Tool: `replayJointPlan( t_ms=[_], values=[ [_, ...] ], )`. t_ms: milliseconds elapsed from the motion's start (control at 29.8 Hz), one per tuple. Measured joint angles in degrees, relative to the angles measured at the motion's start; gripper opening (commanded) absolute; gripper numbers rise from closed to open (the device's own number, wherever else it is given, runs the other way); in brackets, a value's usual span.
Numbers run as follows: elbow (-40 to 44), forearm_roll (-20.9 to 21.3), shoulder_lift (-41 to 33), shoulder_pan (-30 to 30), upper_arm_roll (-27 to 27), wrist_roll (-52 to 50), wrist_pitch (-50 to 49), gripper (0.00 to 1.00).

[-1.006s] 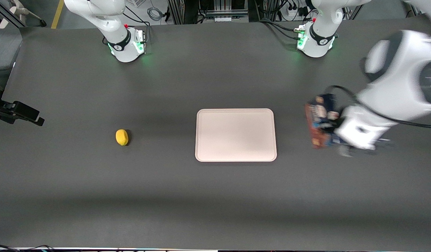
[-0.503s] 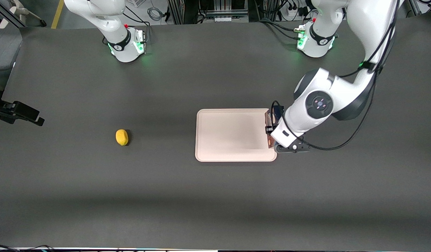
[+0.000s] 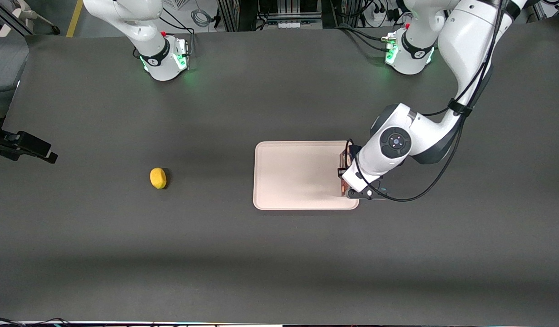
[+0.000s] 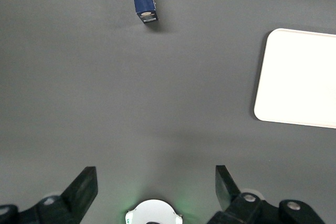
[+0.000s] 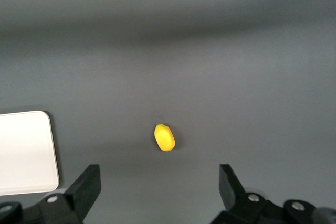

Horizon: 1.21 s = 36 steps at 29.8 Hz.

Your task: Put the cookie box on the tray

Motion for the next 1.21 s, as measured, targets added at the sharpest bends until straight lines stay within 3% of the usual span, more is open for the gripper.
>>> replayJointPlan(
  t_ms=[67, 101, 637, 771, 872, 1207],
  values=[
    [-0.2, 0.8, 0.3, 0.0, 0.0, -0.1, 0.8, 0.96],
    [-0.3, 1.2, 0.5, 0.0, 0.0, -0.1, 1.2, 1.0],
    [1.0, 2.0, 0.0, 0.6, 0.1, -0.1, 0.6, 1.0],
    [4.3, 1.1, -2.8, 1.1, 0.1, -0.3, -6.3, 1.0],
    [9.6, -2.7, -7.0, 1.7, 0.7, -0.5, -14.5, 1.0],
    [22.6, -7.7, -19.9, 2.7, 7.9, 4.2, -41.9, 1.0]
  ],
)
